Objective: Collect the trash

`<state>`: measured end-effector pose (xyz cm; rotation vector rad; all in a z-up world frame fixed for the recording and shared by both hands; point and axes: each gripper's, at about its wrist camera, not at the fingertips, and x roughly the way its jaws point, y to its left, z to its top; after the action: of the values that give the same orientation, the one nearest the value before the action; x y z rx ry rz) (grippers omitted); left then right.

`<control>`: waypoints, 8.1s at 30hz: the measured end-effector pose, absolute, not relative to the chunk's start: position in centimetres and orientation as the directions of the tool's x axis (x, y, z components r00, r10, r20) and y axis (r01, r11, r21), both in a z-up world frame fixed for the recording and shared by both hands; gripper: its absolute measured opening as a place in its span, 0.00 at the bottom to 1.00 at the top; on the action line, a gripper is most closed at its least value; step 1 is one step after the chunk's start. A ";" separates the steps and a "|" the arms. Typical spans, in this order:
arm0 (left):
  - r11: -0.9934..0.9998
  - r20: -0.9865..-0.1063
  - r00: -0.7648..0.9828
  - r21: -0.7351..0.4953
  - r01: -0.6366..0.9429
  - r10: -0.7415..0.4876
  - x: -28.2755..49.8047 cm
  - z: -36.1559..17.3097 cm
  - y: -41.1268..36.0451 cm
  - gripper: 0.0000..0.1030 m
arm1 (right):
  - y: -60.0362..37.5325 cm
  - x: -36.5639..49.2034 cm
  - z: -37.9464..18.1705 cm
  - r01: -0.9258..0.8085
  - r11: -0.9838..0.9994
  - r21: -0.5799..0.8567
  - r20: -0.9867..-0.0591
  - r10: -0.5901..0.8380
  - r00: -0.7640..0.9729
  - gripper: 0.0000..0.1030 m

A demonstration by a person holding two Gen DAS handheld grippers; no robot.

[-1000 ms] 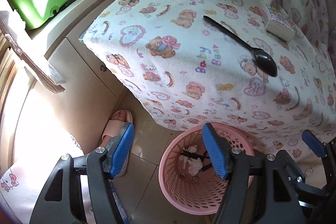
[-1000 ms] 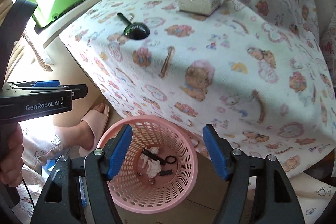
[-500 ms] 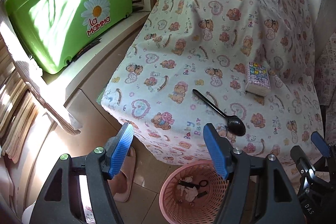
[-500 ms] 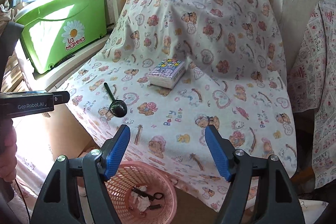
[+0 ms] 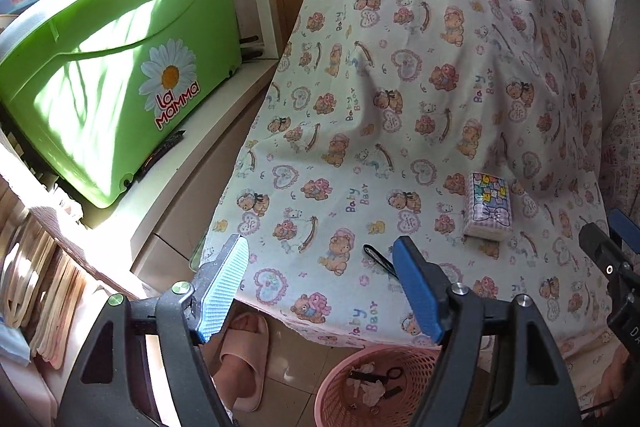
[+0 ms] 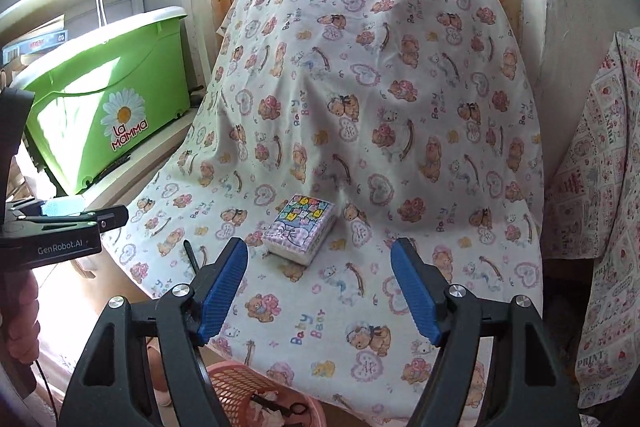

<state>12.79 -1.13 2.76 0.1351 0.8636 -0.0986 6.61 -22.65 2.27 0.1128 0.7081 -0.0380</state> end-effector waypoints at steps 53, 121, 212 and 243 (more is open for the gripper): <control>0.979 -0.869 0.459 -0.125 0.162 -0.187 15.1 -5.5 -3.5 0.67 | -21.7 13.5 -4.2 0.113 0.989 0.094 -0.735 -0.008 0.678 0.57; 0.972 -0.776 0.605 -0.042 0.230 -0.177 12.1 -1.5 -4.1 0.05 | -22.5 8.7 -2.9 0.047 0.983 0.176 -0.729 0.098 0.678 0.51; 0.973 -0.915 0.384 -0.034 0.228 -0.122 4.4 -10.7 -0.8 0.32 | -18.8 -1.9 -11.6 -0.010 0.998 0.068 -0.877 0.064 0.475 0.68; 0.981 -0.668 0.730 -0.007 0.193 -0.148 1.5 0.1 -1.4 0.98 | -22.8 -4.4 -1.7 0.068 0.996 0.063 -0.664 -0.009 0.748 0.94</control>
<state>1.49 -1.42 0.07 0.0648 0.7293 -0.1884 -4.40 -22.76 -1.73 0.0852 0.7249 -0.0421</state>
